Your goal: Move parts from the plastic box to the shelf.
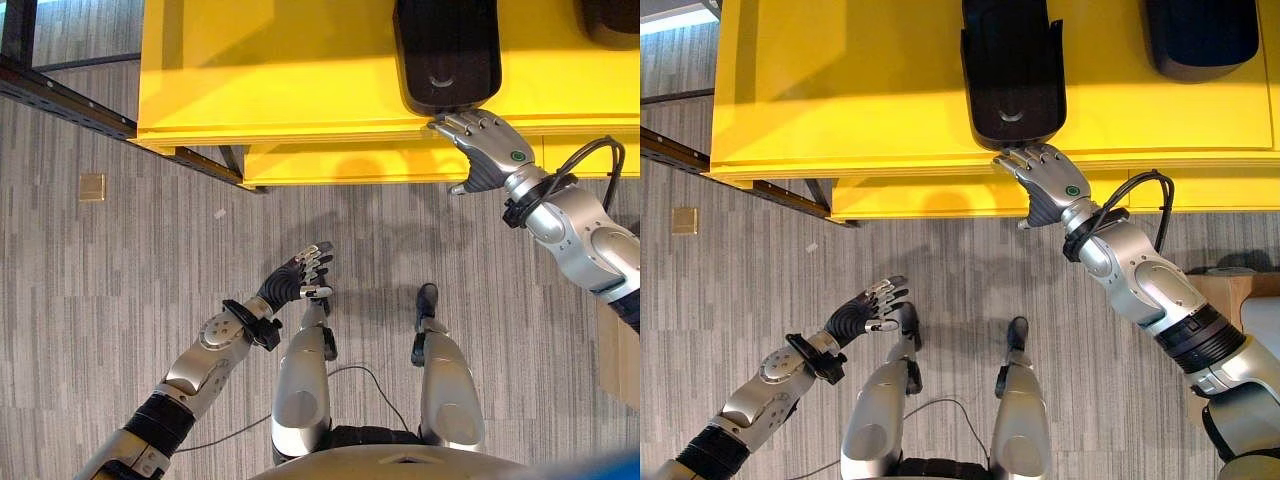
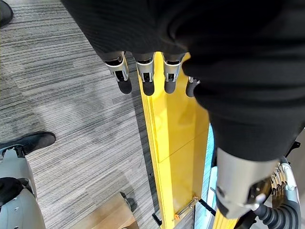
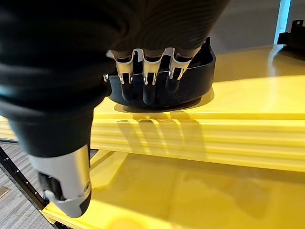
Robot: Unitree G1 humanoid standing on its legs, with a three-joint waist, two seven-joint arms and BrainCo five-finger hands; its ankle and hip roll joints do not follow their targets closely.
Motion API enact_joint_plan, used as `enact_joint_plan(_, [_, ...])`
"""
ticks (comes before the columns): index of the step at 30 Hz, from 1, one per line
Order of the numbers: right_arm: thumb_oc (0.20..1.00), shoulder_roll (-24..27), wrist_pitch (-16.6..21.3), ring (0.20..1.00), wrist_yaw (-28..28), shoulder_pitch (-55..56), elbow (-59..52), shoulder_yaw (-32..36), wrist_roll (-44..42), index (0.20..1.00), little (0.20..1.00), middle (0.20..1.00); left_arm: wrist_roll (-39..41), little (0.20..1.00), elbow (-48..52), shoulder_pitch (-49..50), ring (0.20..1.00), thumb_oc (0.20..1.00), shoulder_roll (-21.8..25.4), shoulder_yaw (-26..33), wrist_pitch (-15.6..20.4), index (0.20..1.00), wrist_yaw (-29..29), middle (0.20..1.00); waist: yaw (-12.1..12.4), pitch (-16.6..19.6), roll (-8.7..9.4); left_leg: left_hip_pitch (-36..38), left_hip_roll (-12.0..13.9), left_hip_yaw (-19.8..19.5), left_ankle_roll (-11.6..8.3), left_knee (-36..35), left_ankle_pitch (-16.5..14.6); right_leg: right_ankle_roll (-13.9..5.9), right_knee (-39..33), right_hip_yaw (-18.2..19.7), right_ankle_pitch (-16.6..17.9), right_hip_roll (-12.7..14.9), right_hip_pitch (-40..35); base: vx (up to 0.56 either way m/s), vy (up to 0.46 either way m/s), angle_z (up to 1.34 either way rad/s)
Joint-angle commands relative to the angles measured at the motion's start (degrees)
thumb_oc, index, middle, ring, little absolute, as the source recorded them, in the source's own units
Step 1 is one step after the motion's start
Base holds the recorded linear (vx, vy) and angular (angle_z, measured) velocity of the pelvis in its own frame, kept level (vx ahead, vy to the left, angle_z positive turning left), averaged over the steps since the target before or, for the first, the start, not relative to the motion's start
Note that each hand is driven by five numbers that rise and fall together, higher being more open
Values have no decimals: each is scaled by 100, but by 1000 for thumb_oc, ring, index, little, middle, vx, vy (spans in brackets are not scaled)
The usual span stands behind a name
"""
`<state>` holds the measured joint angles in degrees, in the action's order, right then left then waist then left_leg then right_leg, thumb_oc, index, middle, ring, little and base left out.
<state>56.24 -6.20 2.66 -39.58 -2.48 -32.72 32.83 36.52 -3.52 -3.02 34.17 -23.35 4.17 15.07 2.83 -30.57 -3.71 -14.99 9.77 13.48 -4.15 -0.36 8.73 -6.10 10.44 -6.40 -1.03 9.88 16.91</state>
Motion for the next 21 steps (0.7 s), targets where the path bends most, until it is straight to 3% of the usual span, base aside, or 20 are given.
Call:
enact_joint_plan(1, [1000,-12,-65,1000,188,-726,94,-95,117,1000,1000,1000,-72,1000,257,176,1000,1000,-130,-13,136,1000,113,1000,57,77,-64,-122,-304,-365,179,485,-749,214,794,-593,-713,-235,89,0,0,0])
enact_joint_plan(21, [1000,-147,-148,1000,300,-1097,421,-144,81,1000,1000,1000,-120,1000,311,195,1000,1000,-124,-13,57,1000,166,1000,131,77,-119,-135,-335,-385,193,520,-758,226,888,-627,-732,-199,138,0,0,0])
